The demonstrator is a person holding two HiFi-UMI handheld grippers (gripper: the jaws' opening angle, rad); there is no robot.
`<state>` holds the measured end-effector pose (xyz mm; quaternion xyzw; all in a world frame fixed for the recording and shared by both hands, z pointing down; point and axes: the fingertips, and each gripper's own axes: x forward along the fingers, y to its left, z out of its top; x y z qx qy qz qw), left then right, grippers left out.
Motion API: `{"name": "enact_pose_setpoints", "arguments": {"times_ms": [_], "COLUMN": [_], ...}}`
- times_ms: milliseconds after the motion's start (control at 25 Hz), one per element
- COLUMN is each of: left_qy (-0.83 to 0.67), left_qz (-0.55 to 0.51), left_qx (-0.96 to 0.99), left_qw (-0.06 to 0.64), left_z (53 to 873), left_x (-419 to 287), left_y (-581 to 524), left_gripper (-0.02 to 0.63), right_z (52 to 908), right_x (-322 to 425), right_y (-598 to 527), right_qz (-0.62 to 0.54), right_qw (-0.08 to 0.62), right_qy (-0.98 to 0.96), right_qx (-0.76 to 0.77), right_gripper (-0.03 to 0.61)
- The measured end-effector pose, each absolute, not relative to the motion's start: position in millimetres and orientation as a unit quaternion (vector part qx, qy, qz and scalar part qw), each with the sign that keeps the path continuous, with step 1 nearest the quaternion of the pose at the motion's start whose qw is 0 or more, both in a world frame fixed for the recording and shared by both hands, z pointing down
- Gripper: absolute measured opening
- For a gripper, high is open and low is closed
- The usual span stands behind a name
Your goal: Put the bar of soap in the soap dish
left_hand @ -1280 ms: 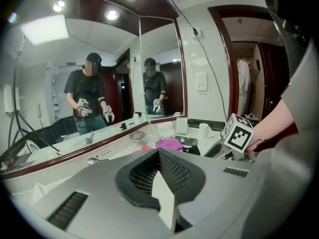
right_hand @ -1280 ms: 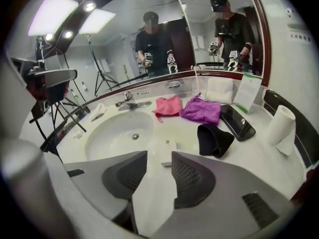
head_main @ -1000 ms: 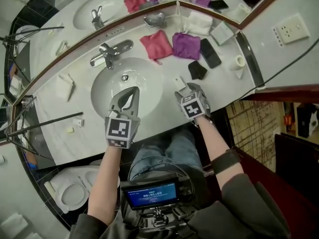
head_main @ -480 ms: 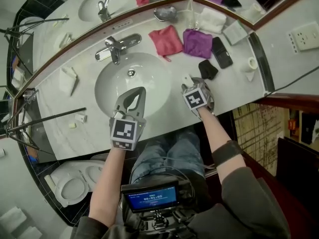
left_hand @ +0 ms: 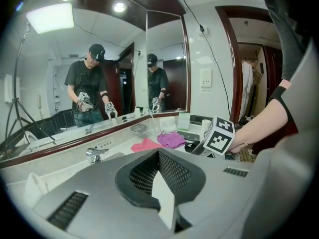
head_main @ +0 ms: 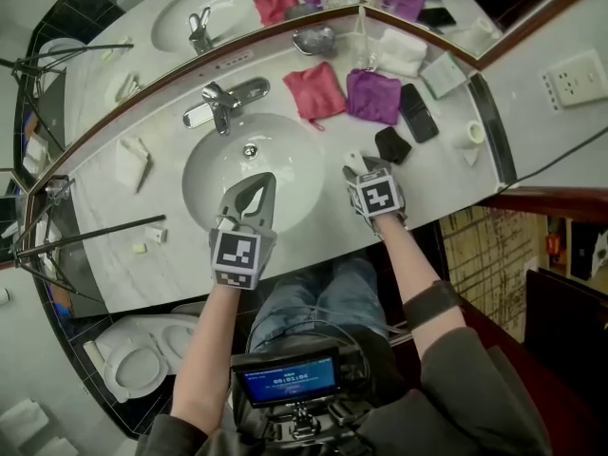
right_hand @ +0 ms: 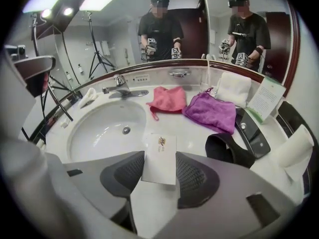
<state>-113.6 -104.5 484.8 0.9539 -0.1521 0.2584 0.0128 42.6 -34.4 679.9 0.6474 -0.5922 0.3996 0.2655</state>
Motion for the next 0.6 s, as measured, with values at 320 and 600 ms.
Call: {"name": "enact_pose_setpoints", "arguments": {"times_ms": [320,600], "left_qy": [-0.154,-0.161], "left_qz": [0.245,0.230], "left_qx": [0.957,0.960], "left_qw": [0.005,0.002], "left_z": [465,450], "left_x": [-103,-100], "left_y": [-114,-117], "left_gripper": [0.003,0.003], "right_z": [631,580], "right_x": [36,36], "right_y": [-50,-61], "right_qz": [0.434,0.448], "right_qw": [0.122,-0.020], "right_qy": [-0.596,-0.590], "right_qx": [0.665,0.671], "right_gripper": [0.207,0.207]}}
